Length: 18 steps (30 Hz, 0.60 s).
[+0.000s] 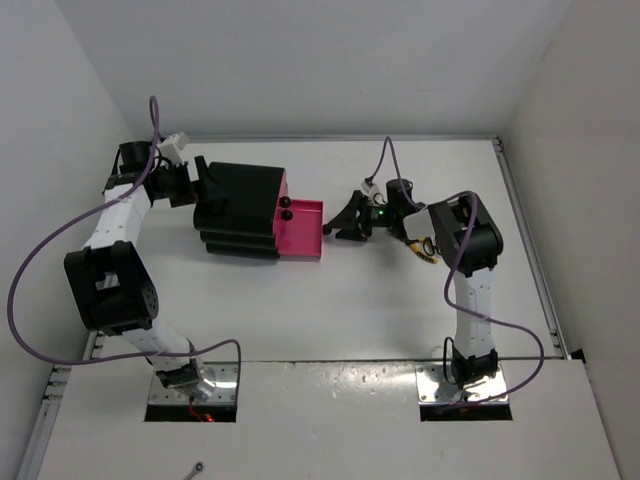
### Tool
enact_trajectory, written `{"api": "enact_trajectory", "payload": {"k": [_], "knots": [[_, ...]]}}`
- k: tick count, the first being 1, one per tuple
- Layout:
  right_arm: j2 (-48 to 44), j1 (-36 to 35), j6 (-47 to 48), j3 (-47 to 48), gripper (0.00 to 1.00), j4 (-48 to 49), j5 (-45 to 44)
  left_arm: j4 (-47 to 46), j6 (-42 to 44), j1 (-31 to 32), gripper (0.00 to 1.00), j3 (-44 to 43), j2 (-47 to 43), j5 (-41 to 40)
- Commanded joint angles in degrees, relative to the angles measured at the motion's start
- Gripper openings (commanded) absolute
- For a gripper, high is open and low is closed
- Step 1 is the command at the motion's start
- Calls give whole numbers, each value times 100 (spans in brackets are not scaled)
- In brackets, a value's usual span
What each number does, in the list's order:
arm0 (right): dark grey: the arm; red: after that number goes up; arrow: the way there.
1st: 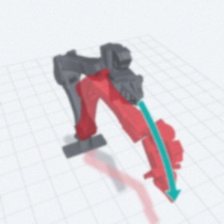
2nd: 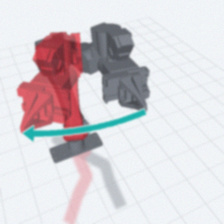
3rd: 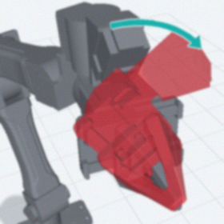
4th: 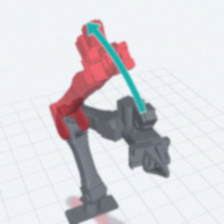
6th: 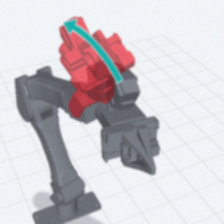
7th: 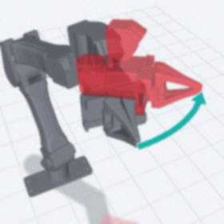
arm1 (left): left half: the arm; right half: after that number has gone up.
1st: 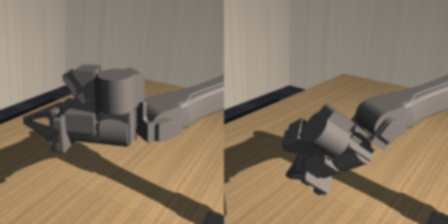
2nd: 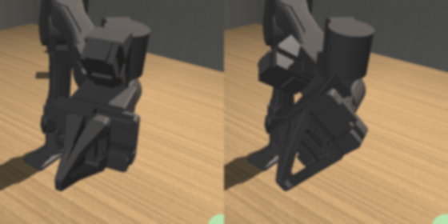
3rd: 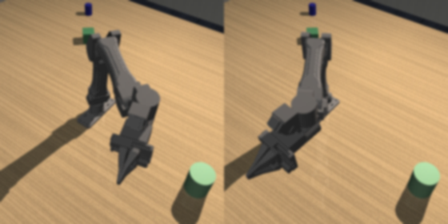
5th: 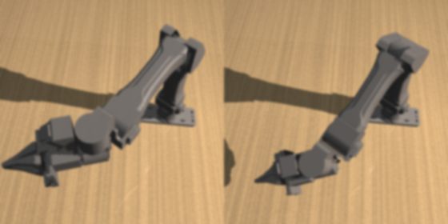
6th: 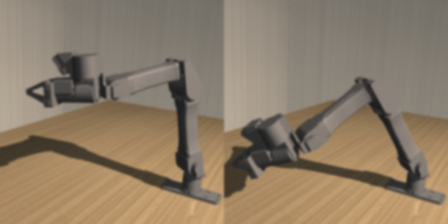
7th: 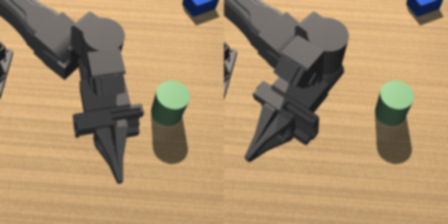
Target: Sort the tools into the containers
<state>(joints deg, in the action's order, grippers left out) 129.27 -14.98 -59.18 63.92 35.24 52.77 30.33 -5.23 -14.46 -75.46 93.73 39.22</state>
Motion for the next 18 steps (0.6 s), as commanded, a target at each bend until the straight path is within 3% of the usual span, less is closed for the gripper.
{"api": "enact_trajectory", "payload": {"k": [1,3,4,6,9,13,18], "knots": [[-674,205,1273,-55,70,-877,-118,96,242,-57,100,198,66,-661],[-1016,364,1915,242,70,-1920,-188,96,242,-57,100,198,66,-661],[-1131,539,2702,383,69,-2369,-249,96,242,-57,100,198,66,-661],[-1360,706,3567,805,69,-3700,-696,96,242,-57,100,198,13,-661],[-1834,962,4930,1104,68,-4812,-1724,35,242,-57,100,198,-100,-925],[-2142,1208,5724,1228,66,-5343,-3164,35,295,66,100,93,-206,-1302],[-2143,1463,5777,1228,66,-5572,-3800,-18,295,198,100,93,-259,-1356]]}}
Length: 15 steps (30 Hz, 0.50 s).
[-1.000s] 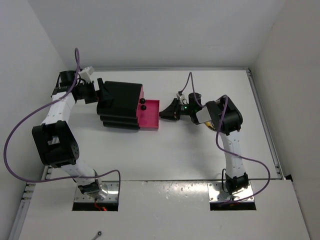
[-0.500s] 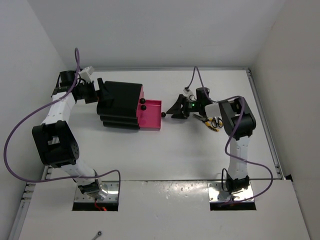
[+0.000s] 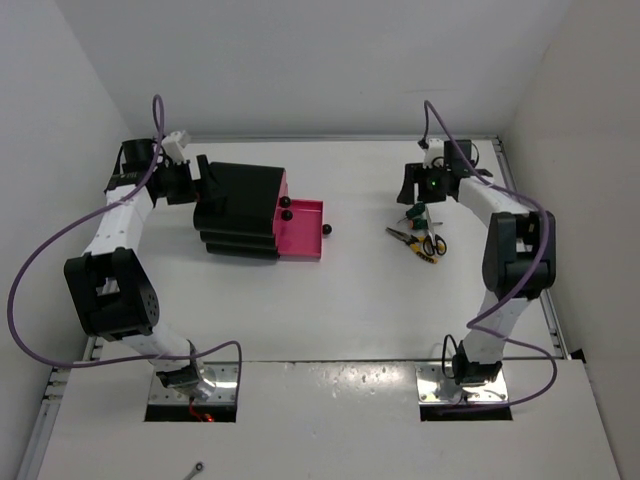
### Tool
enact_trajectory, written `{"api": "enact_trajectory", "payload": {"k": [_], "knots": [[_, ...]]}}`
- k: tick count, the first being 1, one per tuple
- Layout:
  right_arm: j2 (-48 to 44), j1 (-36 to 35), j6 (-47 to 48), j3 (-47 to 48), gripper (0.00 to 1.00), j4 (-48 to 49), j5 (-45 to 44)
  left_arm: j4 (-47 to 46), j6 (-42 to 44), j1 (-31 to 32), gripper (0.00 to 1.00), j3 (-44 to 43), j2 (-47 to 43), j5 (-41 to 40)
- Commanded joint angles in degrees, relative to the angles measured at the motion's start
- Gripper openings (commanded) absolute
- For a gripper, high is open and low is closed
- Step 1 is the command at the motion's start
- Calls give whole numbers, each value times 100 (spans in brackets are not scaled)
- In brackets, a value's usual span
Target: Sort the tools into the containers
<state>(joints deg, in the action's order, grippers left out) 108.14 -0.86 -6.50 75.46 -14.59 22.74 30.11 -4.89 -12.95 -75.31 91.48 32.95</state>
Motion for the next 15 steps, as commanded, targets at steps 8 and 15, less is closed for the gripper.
{"api": "enact_trajectory", "payload": {"k": [8,15], "knots": [[-4,297,694,-50,63,-308,-991,-49,260,99,100,78,-34,-729],[663,297,528,601,63,-308,-991,-102,260,100,100,78,19,-781]]}}
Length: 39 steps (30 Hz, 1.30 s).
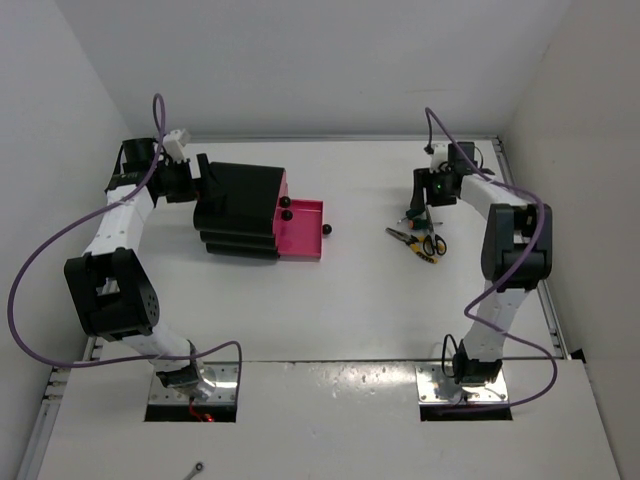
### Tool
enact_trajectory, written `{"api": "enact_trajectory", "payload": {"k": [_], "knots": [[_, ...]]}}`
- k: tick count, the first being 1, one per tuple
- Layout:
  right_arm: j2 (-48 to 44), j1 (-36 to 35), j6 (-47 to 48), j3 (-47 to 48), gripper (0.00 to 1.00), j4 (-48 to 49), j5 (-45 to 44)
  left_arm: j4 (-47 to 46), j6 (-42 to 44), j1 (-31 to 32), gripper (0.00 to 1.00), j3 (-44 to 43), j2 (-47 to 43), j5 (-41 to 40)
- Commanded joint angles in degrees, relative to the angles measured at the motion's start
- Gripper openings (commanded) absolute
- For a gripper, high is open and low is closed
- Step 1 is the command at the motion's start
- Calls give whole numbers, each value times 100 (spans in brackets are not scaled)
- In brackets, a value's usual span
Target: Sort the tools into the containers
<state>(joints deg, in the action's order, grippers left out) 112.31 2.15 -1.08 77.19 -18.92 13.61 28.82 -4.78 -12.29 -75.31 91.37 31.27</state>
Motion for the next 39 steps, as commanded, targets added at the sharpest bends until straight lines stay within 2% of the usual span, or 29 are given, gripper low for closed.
{"api": "enact_trajectory", "payload": {"k": [1,8,15,25,28,32,39], "knots": [[326,-4,-15,577,66,73,-77,27,249,34,100,78,30,-613],[853,-57,-15,1017,70,-103,-60,27,249,34,100,130,30,-666],[1065,-57,37,1070,69,-393,-60,27,249,34,100,130,30,-666],[687,-57,38,394,69,-376,-7,-25,249,34,100,130,30,-666],[739,-109,-14,515,61,-314,107,-25,249,87,100,130,30,-666],[933,-171,-85,832,58,-314,221,-25,249,87,100,130,82,-666],[1135,-382,-138,1149,40,-262,274,-25,249,87,100,183,82,-666]]}}
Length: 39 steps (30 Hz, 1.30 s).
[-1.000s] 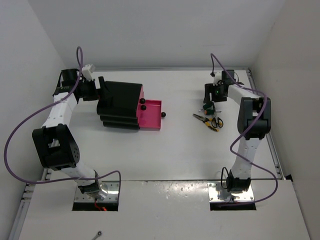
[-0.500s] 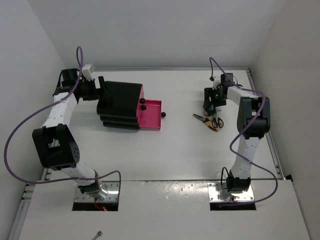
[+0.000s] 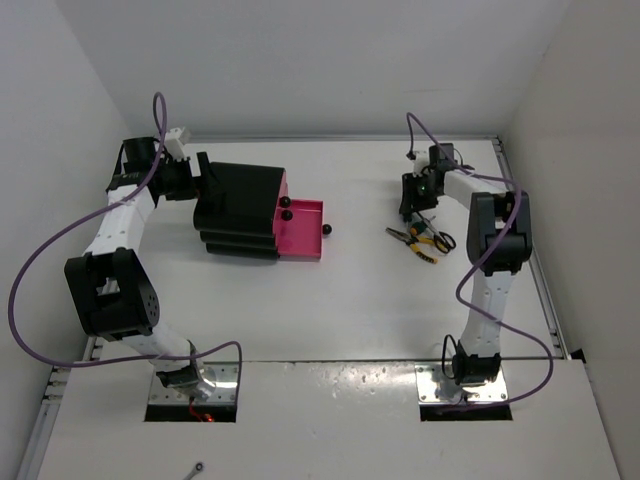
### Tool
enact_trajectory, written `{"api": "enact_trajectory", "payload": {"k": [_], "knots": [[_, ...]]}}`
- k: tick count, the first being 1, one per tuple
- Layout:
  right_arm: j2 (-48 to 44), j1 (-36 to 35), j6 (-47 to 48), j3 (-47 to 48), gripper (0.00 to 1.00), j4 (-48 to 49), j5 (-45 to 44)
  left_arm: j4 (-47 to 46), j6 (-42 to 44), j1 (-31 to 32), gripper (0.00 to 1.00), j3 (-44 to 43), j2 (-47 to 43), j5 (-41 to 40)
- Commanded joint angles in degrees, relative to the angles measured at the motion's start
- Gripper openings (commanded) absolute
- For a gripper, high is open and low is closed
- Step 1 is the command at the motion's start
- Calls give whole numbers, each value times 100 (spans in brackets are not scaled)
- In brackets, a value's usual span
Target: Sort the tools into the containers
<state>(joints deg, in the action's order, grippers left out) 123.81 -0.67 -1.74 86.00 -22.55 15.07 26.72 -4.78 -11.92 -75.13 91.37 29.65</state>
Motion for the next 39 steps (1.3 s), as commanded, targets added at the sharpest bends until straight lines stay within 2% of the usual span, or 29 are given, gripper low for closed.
{"api": "enact_trajectory", "payload": {"k": [1,8,10,13,18,27,39], "knots": [[-15,-100,-72,269,38,101,180,184,249,50,100,166,82,-504],[-199,-328,-397,435,23,276,531,132,249,50,100,166,82,-504],[-392,-329,-659,436,22,435,733,132,197,50,100,218,82,-504],[-629,-434,-1055,375,20,698,1496,132,196,50,100,271,82,-504],[-973,-890,-1838,154,20,1313,1955,79,196,50,100,324,82,-504],[-675,-1830,-2164,567,20,1648,1956,79,196,102,100,324,82,-504],[134,-2464,-2164,1199,20,1824,1675,79,196,102,100,324,82,-504]]}}
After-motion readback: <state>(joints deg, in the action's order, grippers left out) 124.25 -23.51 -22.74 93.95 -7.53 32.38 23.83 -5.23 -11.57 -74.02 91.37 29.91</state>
